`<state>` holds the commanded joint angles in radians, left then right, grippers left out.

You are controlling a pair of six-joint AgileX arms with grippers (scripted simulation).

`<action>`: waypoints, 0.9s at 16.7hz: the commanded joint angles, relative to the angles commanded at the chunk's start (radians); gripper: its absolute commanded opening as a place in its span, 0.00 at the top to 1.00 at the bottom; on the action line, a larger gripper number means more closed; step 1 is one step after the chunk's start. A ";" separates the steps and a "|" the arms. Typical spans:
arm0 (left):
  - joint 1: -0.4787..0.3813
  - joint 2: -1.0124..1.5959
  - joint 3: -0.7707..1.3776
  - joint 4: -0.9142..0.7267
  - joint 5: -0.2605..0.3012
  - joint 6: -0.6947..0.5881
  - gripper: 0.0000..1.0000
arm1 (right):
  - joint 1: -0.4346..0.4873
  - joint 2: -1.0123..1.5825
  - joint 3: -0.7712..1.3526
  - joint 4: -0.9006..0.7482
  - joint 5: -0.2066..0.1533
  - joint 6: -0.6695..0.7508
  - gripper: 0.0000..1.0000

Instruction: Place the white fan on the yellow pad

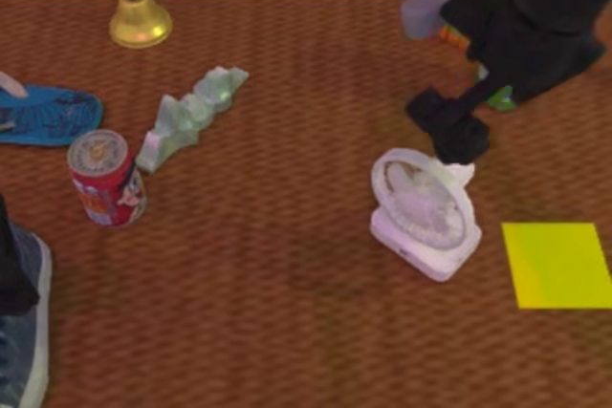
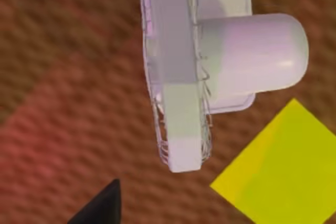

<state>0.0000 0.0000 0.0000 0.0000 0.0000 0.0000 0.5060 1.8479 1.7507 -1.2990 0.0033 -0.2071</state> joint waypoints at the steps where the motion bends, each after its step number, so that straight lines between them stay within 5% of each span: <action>1: 0.000 0.000 0.000 0.000 0.000 0.000 0.00 | 0.018 0.065 0.065 -0.045 0.000 -0.007 0.00; 6: 0.000 0.000 0.000 0.000 0.000 0.000 0.00 | 0.073 0.252 0.257 -0.175 -0.002 -0.030 0.00; 15: 0.000 0.000 0.000 0.000 0.000 0.000 0.00 | 0.075 0.253 0.191 -0.112 -0.003 -0.032 0.00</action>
<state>0.0000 0.0000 0.0000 0.0000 0.0000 0.0000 0.5809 2.1011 1.9421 -1.4113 0.0006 -0.2396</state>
